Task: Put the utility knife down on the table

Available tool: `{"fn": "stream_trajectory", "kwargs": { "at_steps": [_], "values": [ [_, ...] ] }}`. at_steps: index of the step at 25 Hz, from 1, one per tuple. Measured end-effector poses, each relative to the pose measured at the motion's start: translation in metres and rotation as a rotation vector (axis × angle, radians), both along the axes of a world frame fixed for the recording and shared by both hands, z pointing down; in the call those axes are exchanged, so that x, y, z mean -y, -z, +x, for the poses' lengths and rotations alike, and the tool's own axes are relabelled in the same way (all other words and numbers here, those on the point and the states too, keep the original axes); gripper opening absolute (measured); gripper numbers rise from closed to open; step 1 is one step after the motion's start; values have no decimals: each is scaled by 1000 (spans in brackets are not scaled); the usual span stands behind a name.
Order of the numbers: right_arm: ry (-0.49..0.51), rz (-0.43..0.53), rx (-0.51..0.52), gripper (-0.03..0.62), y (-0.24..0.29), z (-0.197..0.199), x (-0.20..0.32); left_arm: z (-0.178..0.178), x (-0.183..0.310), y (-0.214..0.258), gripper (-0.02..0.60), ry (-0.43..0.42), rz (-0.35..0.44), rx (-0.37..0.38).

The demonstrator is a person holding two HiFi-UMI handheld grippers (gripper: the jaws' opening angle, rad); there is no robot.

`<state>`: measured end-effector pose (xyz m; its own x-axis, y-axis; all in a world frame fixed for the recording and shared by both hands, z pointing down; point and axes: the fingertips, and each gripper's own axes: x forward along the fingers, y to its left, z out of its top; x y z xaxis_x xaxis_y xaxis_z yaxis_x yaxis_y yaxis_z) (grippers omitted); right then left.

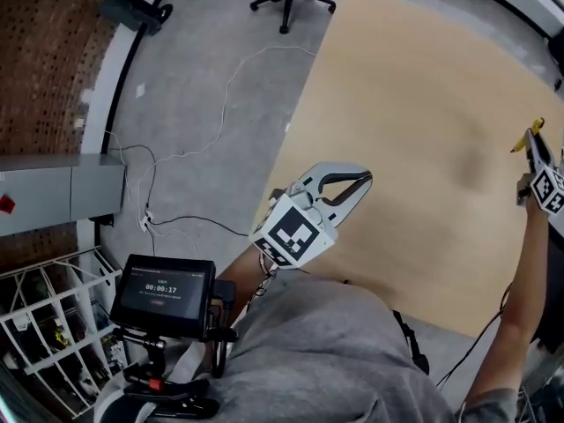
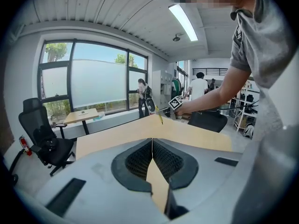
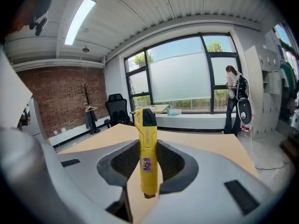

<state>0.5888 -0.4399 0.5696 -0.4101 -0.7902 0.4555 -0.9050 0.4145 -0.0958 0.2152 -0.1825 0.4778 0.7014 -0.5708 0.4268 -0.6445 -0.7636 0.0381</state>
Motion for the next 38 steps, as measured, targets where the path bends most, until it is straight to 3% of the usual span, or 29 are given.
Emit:
{"fn": "stream_trajectory", "kwargs": {
  "at_steps": [11, 21, 33, 38],
  "values": [
    [126, -103, -169, 117, -90, -28, 20, 1, -7, -19, 5, -26, -40, 29],
    [298, -164, -473, 117, -140, -47, 11, 4, -8, -25, 5, -28, -66, 39],
    [617, -186, -778, 117, -208, -86, -40, -16, -31, -38, 5, -24, -55, 61],
    [677, -257, -790, 118, -223, -78, -52, -11, -27, -37, 5, -23, -49, 57]
  ]
}}
